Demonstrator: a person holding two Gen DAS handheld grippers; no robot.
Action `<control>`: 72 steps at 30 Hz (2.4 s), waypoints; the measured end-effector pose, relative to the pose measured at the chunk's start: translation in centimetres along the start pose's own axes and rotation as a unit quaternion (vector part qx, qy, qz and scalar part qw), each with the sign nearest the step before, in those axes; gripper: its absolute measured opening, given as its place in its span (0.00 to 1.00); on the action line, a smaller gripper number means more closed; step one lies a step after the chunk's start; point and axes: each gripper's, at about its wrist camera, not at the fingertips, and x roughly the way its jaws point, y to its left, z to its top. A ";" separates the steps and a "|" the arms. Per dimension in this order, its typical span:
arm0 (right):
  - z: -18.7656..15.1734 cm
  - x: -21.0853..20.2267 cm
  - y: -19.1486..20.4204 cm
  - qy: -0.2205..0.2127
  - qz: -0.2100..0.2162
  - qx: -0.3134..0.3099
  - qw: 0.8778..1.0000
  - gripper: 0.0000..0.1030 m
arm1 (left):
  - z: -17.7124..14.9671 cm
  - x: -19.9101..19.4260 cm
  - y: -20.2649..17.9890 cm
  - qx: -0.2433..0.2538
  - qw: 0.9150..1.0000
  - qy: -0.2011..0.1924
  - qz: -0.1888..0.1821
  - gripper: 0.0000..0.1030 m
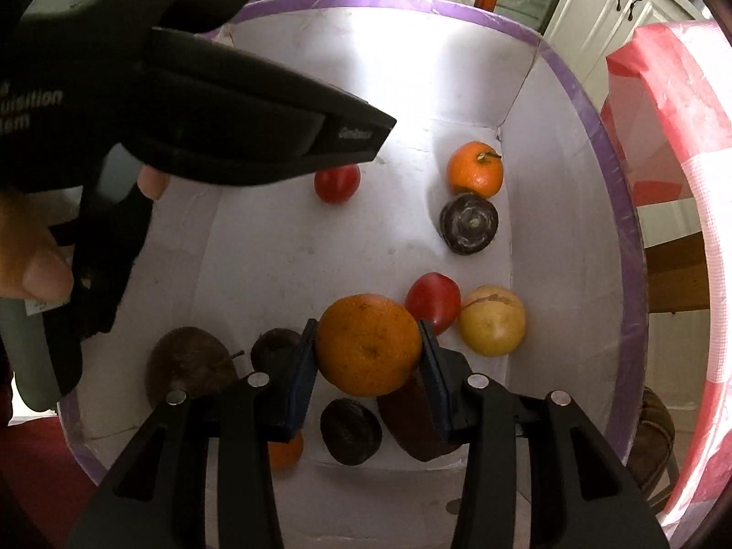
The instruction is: Organize fruits
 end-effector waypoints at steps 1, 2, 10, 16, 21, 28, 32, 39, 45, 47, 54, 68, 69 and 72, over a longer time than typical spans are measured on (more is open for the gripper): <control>0.0 0.0 0.0 0.000 0.000 0.000 1.000 0.41 | 0.0 0.0 -0.1 0.000 1.000 0.000 0.000 0.37; -0.1 -0.1 0.0 0.000 -0.002 0.001 1.000 0.41 | 0.0 0.1 -0.2 0.000 1.000 0.000 0.001 0.37; -0.3 -1.1 -0.1 -0.012 -0.007 0.004 1.000 0.48 | 0.2 -0.1 0.2 -0.021 1.000 -0.002 -0.013 0.52; -0.8 -3.5 -0.3 -0.039 -0.011 0.009 0.999 0.57 | 0.7 -1.5 1.0 -0.040 0.999 -0.023 -0.021 0.55; -0.5 -6.1 -0.7 -0.066 -0.012 0.014 0.998 0.68 | 1.4 -4.1 1.1 -0.044 0.997 -0.063 -0.022 0.67; -1.2 -11.4 -0.5 -0.115 -0.024 0.000 0.993 0.84 | 2.3 -9.1 1.2 -0.051 0.987 -0.140 -0.062 0.93; -2.3 -15.0 -0.3 -0.158 -0.022 -0.011 0.987 0.85 | 2.2 -13.0 0.9 -0.050 0.977 -0.202 -0.051 0.98; -4.0 -20.3 -0.7 -0.243 -0.034 0.013 0.969 0.85 | 2.1 -19.2 1.0 -0.058 0.967 -0.248 0.028 0.98; -4.0 -16.8 -0.6 -0.171 -0.028 0.035 0.984 0.85 | 0.1 -15.5 0.5 -0.039 0.990 -0.133 -0.018 0.98; -4.2 -14.9 -0.2 -0.139 -0.036 0.040 0.989 0.85 | -1.0 -13.0 0.0 -0.038 0.996 -0.080 -0.025 0.98; -4.2 -9.1 -1.1 -0.017 -0.061 0.075 0.995 0.84 | -2.3 -7.2 -0.6 -0.043 0.997 0.053 -0.024 0.98; -4.5 -8.4 -1.6 -0.007 -0.038 0.088 0.995 0.84 | -2.7 -6.2 -0.4 -0.050 0.996 0.065 -0.025 0.98; -4.5 -8.4 -1.7 -0.007 -0.038 0.089 0.995 0.85 | -2.7 -6.4 -0.5 -0.050 0.996 0.066 -0.025 0.98; -4.6 -8.5 -1.7 -0.007 -0.037 0.090 0.995 0.84 | -2.7 -6.4 -0.7 -0.049 0.996 0.066 -0.025 0.98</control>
